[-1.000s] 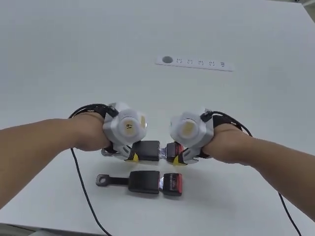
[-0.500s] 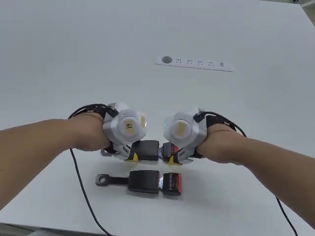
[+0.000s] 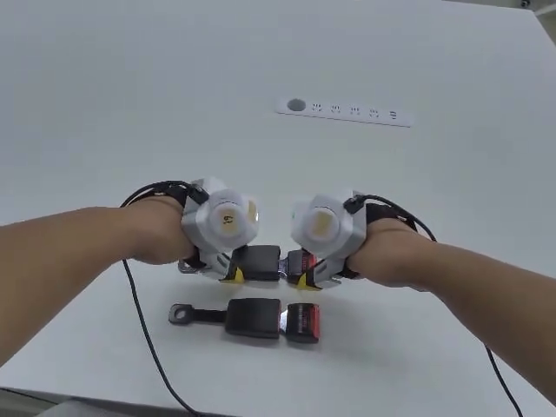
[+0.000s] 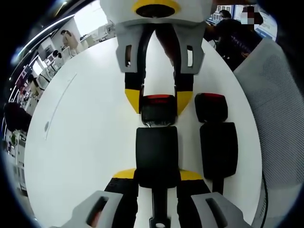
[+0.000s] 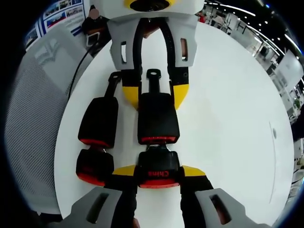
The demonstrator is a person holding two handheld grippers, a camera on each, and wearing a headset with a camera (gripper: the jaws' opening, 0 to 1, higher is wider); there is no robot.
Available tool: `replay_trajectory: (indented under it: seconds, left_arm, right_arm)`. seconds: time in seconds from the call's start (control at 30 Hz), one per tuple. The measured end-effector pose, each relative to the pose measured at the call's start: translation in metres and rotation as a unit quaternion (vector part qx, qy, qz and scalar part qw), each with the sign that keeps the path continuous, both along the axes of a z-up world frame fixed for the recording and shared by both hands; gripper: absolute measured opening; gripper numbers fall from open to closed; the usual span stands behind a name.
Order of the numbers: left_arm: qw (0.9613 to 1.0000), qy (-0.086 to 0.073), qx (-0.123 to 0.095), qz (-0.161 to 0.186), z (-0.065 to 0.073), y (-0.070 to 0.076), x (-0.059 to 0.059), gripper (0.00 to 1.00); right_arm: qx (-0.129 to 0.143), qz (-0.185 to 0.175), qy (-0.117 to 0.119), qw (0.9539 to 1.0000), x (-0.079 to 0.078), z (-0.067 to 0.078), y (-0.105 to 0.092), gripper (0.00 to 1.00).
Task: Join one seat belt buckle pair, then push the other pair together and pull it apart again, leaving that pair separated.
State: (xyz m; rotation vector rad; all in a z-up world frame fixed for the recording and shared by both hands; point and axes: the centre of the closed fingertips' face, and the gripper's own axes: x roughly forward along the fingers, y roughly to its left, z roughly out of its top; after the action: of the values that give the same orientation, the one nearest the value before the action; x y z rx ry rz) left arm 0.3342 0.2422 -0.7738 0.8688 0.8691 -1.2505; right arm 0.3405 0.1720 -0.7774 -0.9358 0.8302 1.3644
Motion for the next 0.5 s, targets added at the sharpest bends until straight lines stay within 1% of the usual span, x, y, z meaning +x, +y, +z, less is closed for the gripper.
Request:
replay_trajectory:
  seconds: [0.03, 0.2, 0.3, 0.4, 0.5]
  left_arm:
    - [1.0, 0.0, -0.003, 0.001, 0.001, 0.0004, -0.0003, 0.31]
    - [1.0, 0.001, -0.007, 0.001, -0.0029, 0.002, 0.0014, 0.31]
    - [1.0, 0.004, -0.003, -0.002, -0.0022, 0.0042, 0.0015, 0.31]
    - [1.0, 0.005, 0.003, -0.006, -0.0033, 0.0017, 0.0008, 0.31]
    - [1.0, 0.004, 0.005, -0.006, -0.0036, 0.003, 0.0013, 0.31]
  right_arm:
    - [0.002, 0.0, 0.0, 1.0, 0.0, 0.0, -0.0001, 0.31]
    - [0.004, -0.002, 0.0, 1.0, -0.0009, 0.0005, -0.0015, 0.31]
    - [0.002, 0.0, -0.001, 1.0, -0.002, 0.0011, -0.0033, 0.31]
    - [-0.002, 0.001, -0.003, 1.0, -0.0014, 0.001, -0.0054, 0.31]
    - [-0.004, 0.001, -0.005, 1.0, -0.0025, 0.0007, -0.0074, 0.31]
